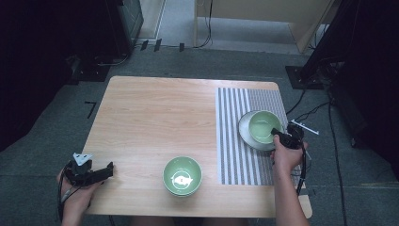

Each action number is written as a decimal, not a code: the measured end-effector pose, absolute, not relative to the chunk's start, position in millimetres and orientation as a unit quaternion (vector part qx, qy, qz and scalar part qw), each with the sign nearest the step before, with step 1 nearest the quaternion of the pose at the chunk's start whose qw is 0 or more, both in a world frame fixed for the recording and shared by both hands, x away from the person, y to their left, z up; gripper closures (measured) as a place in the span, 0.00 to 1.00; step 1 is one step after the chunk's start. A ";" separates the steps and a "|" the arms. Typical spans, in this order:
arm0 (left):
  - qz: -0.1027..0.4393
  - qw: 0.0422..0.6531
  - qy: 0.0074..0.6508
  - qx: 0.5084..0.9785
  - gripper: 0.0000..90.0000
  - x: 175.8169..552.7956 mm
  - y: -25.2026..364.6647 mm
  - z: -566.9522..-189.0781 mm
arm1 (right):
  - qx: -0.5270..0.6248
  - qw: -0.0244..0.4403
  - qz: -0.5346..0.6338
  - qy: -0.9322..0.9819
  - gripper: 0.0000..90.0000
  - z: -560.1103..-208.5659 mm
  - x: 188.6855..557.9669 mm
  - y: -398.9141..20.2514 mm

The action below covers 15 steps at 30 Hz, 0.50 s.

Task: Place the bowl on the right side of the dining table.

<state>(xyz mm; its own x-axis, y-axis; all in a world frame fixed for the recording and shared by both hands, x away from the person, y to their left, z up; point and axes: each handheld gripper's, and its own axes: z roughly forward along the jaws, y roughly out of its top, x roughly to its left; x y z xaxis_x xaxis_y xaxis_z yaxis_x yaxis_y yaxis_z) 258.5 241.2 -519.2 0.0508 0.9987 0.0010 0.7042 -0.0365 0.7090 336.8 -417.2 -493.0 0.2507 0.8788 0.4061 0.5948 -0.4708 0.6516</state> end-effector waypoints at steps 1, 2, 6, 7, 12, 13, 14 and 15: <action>0.265 0.278 0.636 0.670 0.00 258.5 241.2 -519.2 | 0.769 0.185 0.380 0.479 0.94 -493.1 338.0 -417.5; 0.265 0.278 0.636 0.670 0.00 258.5 241.2 -519.2 | 0.772 0.183 0.378 0.477 0.94 -492.7 340.0 -417.8; 0.265 0.278 0.636 0.670 0.00 258.5 241.2 -519.2 | 0.782 0.168 0.364 0.477 0.94 -490.2 346.5 -420.0; 0.265 0.278 0.636 0.669 0.00 258.5 241.2 -519.2 | 0.786 0.163 0.360 0.476 0.94 -489.4 347.9 -420.8; 0.265 0.278 0.636 0.670 0.00 258.5 241.3 -519.2 | 0.795 0.147 0.341 0.479 0.94 -485.2 352.3 -421.8; 0.265 0.278 0.636 0.670 0.00 258.5 241.3 -519.2 | 0.795 0.147 0.341 0.479 0.94 -485.2 352.3 -421.8; 0.265 0.278 0.636 0.669 0.00 258.5 241.2 -519.2 | 0.796 0.148 0.338 0.480 0.94 -484.8 352.2 -421.8; 0.265 0.278 0.636 0.670 0.00 258.5 241.2 -519.2 | 0.798 0.147 0.335 0.479 0.94 -484.3 351.6 -422.0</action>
<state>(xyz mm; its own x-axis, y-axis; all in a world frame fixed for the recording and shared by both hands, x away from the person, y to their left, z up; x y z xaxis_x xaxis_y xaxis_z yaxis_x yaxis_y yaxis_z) 258.5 241.2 -519.2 0.0512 0.9987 0.0014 0.7045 -0.0372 0.7087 351.6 -422.0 -484.3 0.3162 0.8628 0.3943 0.6660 -0.4979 0.5554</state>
